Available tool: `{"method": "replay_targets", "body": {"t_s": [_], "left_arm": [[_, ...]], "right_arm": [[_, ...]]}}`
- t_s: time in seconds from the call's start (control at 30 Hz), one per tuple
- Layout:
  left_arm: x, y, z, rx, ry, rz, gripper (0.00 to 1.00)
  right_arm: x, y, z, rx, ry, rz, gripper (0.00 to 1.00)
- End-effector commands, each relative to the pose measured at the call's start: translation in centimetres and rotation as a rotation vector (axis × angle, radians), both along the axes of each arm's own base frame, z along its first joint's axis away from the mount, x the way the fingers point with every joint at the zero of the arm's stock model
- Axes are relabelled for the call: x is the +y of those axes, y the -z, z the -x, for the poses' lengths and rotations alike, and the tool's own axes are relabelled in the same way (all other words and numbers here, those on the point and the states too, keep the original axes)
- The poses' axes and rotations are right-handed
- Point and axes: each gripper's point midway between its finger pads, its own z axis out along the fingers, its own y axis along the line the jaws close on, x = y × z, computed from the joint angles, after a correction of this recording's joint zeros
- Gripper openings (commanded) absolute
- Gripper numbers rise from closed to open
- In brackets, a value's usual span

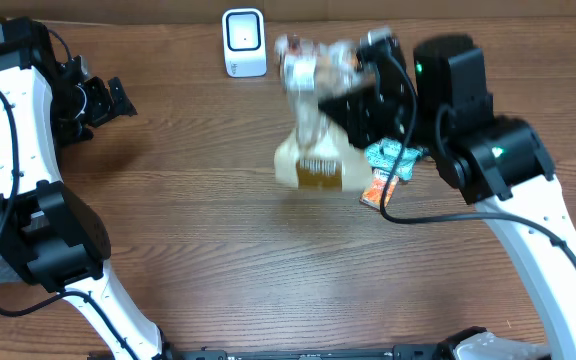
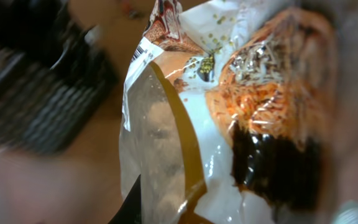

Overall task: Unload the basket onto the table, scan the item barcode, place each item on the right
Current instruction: 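Lift the pouch with the right gripper and hold it before the scanner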

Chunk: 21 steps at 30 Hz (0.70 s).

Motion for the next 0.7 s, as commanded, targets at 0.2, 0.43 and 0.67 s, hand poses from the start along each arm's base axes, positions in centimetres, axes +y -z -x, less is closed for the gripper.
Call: {"method": "replay_targets", "body": {"t_s": [0.2,0.43,0.67], "left_arm": [[0.1,-0.9,-0.1,-0.023,0.004,-0.018,0.99],[0.1,-0.9,-0.1,-0.024,0.004,-0.018,0.99],[0.1,-0.9,-0.1,-0.023,0.004,-0.018,1.00]], "right_arm": [[-2.2,1.2,-10.8,-0.355,0.312,0.488,0.04],[-0.1,2.2,-14.3,-0.513,0.258,0.620,0.04],[1.5,1.7,-17.1,-0.692,0.201,0.713,0.04]]}}
